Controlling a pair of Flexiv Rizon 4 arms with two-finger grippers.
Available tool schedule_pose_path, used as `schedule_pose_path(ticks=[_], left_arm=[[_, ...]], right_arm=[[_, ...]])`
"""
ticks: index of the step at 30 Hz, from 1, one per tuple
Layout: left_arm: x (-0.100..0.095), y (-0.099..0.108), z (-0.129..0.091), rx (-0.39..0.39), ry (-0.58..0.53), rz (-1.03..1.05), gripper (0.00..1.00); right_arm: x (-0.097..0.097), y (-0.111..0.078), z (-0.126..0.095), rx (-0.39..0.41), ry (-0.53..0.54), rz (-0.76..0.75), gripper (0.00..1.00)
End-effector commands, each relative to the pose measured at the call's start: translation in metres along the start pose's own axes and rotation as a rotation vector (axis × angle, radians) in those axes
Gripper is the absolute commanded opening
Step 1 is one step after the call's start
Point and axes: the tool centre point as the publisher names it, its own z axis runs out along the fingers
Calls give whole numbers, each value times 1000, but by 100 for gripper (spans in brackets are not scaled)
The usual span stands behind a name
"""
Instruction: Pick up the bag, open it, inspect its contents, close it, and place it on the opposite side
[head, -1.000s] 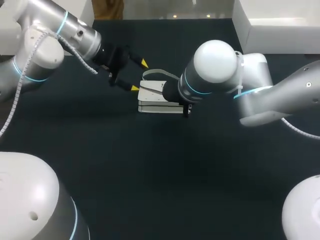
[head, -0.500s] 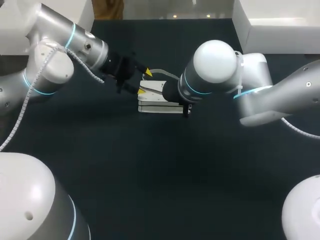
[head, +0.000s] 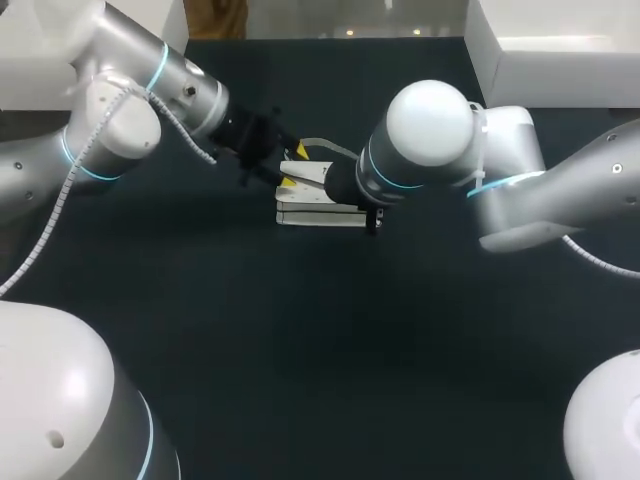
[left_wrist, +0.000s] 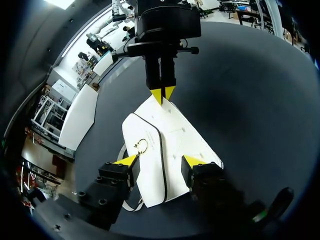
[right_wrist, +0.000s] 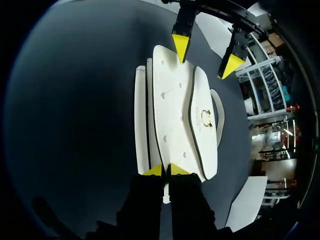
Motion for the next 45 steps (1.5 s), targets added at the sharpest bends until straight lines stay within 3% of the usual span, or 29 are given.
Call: schedule_pose_path(ticks=[1, 22, 43, 45], left_arm=[[-2, 0, 8, -9, 7, 8, 55], [-5, 9, 28, -36, -8, 43, 44], [-8, 12, 29, -45, -49, 52, 23], [-7, 11, 28, -39, -50, 53, 15]], right_arm=[[1, 0, 1, 0, -3, 1, 0], [1, 0, 1, 0, -3, 1, 0], [1, 0, 1, 0, -3, 1, 0], [1, 0, 1, 0, -3, 1, 0]])
